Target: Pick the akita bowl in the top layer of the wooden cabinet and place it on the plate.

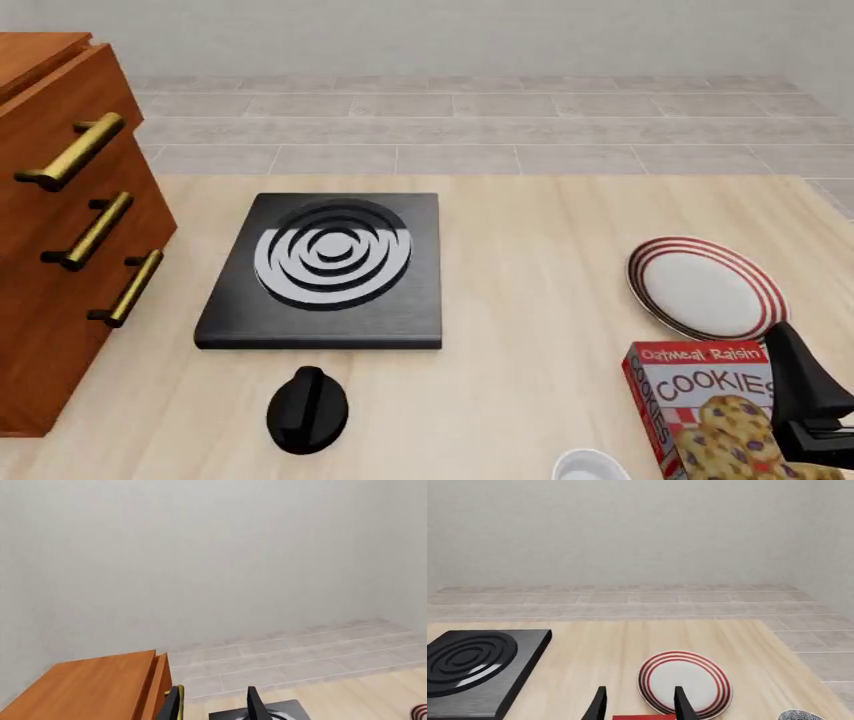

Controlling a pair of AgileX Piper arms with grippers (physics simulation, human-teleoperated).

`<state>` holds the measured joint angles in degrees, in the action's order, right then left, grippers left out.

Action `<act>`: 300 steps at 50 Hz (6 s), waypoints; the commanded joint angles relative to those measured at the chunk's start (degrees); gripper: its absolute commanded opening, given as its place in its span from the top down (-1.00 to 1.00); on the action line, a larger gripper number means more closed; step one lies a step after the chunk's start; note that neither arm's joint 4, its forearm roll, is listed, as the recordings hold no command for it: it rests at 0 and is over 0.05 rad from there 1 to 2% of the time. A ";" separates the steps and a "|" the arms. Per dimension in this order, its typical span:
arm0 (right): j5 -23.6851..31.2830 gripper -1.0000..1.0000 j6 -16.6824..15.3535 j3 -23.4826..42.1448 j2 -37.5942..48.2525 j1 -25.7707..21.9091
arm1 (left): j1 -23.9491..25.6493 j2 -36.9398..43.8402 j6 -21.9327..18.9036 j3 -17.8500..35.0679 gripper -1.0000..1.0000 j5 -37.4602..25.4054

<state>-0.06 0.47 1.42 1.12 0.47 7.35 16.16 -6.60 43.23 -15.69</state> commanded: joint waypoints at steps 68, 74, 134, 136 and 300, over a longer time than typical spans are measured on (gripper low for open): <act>0.97 -1.00 0.84 0.25 -0.53 0.54 | -7.07 24.41 -3.70 20.34 -1.00 -21.85; 1.29 -1.00 0.95 0.21 -0.90 0.45 | -6.96 25.15 -3.16 20.85 -1.00 -22.98; 1.09 -1.00 1.82 0.19 -0.92 0.42 | -12.93 32.86 -5.42 23.04 -1.00 -35.92; 1.03 -1.00 1.91 0.16 -0.88 0.45 | -13.42 33.32 -5.60 23.52 -1.00 -36.60; 1.02 -1.00 3.74 0.29 -0.59 0.80 | -9.26 40.28 7.44 5.32 -1.00 -31.25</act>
<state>1.08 3.95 1.78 0.46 1.19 -5.19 48.87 1.12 56.74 -46.12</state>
